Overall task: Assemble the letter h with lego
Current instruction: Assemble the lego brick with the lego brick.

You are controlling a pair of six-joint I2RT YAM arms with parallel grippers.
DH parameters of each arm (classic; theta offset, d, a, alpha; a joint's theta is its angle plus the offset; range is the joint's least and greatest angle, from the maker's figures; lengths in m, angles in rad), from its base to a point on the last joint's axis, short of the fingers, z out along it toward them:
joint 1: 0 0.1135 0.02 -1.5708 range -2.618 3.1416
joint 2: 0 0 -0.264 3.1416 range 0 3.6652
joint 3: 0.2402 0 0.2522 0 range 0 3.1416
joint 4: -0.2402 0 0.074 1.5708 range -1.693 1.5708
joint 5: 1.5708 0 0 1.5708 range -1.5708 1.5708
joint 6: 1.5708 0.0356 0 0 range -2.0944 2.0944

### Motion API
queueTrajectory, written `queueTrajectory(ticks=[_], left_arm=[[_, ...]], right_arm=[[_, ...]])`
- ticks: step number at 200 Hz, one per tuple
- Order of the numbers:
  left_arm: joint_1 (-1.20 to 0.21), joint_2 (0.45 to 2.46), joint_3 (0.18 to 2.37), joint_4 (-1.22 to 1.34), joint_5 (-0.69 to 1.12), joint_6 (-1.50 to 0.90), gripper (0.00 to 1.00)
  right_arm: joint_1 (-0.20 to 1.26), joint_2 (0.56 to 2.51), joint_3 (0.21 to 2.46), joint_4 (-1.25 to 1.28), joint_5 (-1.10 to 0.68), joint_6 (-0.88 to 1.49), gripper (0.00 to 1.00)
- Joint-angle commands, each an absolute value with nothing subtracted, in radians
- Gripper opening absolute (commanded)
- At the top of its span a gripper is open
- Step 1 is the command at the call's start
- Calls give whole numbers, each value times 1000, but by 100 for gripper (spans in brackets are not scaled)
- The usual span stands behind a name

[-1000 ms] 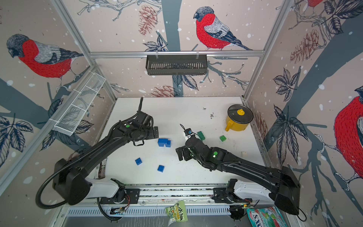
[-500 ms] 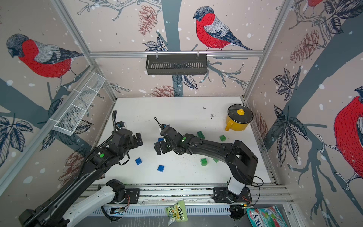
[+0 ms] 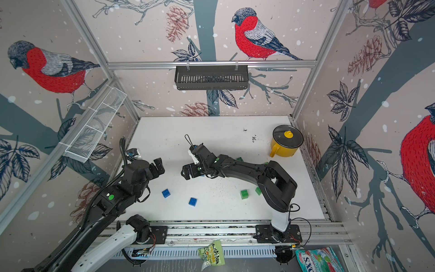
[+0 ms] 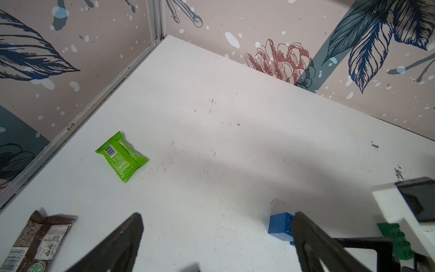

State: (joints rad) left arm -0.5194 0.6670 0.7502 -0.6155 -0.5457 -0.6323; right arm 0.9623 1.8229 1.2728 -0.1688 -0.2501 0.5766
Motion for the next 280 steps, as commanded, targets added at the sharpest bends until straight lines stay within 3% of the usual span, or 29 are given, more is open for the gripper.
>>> queueTrajectory(ticks=[1, 280], left_arm=[[-518, 663, 749, -591, -571, -650, 98], [-518, 680, 742, -580, -552, -639, 98]], right_arm=[[954, 1833, 1284, -141, -282, 570, 100], [927, 1853, 1263, -83, -327, 583, 100]])
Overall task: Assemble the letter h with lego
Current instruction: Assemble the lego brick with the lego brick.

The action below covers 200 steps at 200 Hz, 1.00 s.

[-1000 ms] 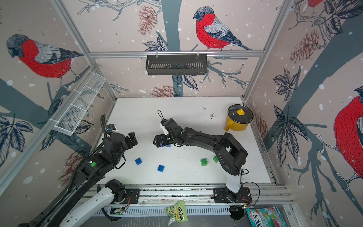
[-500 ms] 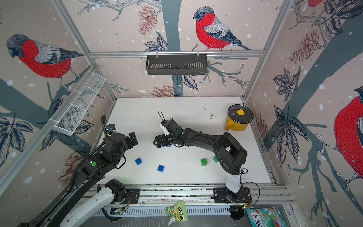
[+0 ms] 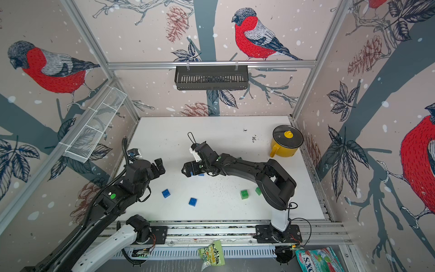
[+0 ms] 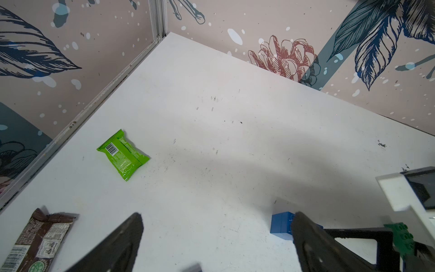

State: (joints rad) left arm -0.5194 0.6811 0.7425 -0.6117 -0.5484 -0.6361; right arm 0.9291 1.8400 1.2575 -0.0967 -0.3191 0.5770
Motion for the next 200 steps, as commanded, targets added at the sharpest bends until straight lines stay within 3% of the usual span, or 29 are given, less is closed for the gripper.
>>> queueTrajectory(ticks=[1, 129, 200], left_arm=[[-518, 680, 742, -580, -551, -639, 98], [-517, 692, 742, -580, -550, -639, 98], [-519, 703, 743, -587, -561, -643, 98]], right_arm=[[927, 1853, 1262, -82, -327, 583, 100], [913, 1868, 1180, -31, -338, 629, 99], [940, 1866, 1266, -117, -324, 581, 100]])
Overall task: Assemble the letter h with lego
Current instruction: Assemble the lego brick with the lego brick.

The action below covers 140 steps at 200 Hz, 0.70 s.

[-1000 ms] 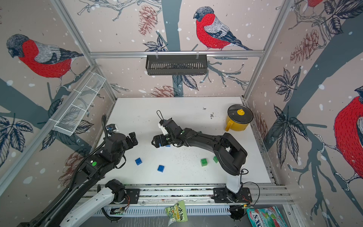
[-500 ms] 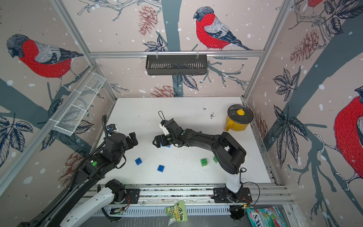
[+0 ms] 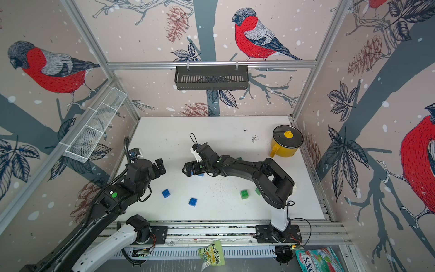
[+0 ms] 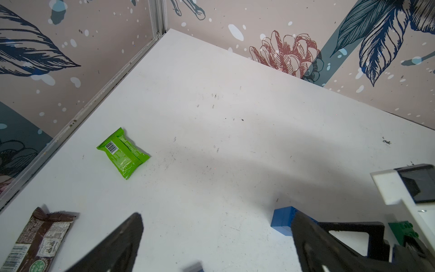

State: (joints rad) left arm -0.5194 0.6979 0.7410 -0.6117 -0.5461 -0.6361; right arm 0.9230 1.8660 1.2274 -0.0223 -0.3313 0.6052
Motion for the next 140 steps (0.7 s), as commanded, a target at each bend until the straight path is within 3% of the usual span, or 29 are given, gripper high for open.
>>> queueTrajectory(ticks=[1, 52, 97, 140], left_arm=[[-518, 703, 743, -587, -560, -644, 98], [-518, 715, 746, -598, -577, -653, 98], [-520, 744, 744, -614, -568, -690, 98], [-518, 834, 691, -655, -407, -873, 98]], right_arm=[[940, 1866, 1268, -119, -324, 580, 100], [962, 1837, 1331, -180, -301, 538, 100], [974, 1725, 1328, -253, -177, 511, 99], [1057, 1612, 1266, -316, -9, 489, 99]])
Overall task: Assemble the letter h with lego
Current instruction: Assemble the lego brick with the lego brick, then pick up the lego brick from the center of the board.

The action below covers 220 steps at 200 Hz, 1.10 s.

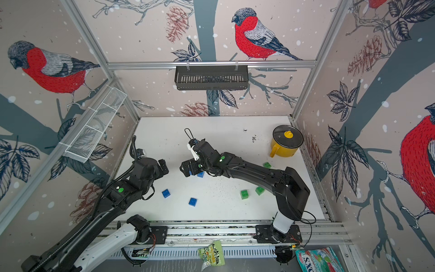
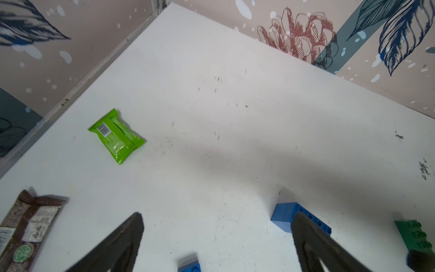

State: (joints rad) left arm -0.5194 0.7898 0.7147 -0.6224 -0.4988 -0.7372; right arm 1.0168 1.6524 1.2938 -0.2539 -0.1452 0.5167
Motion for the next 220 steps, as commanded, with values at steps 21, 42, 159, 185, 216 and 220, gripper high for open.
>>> queueTrajectory(ticks=[21, 42, 159, 185, 216, 220], left_arm=[[-518, 864, 665, -650, -339, -925, 98], [-516, 874, 615, -630, -295, -973, 98], [-475, 848, 417, -615, -170, -1165, 93], [-469, 858, 455, -696, -224, -1232, 90], [-465, 884, 507, -727, -230, -1223, 97], [-463, 884, 515, -726, -227, -1219, 97]], right_arm=[[1113, 1570, 1230, -342, 99, 489, 100], [1156, 1517, 1182, -351, 202, 490, 100], [1203, 1316, 981, -307, 346, 518, 100], [1203, 1313, 968, -308, 356, 522, 100], [1204, 1312, 960, -301, 360, 523, 99], [1203, 1313, 959, -300, 360, 523, 99]])
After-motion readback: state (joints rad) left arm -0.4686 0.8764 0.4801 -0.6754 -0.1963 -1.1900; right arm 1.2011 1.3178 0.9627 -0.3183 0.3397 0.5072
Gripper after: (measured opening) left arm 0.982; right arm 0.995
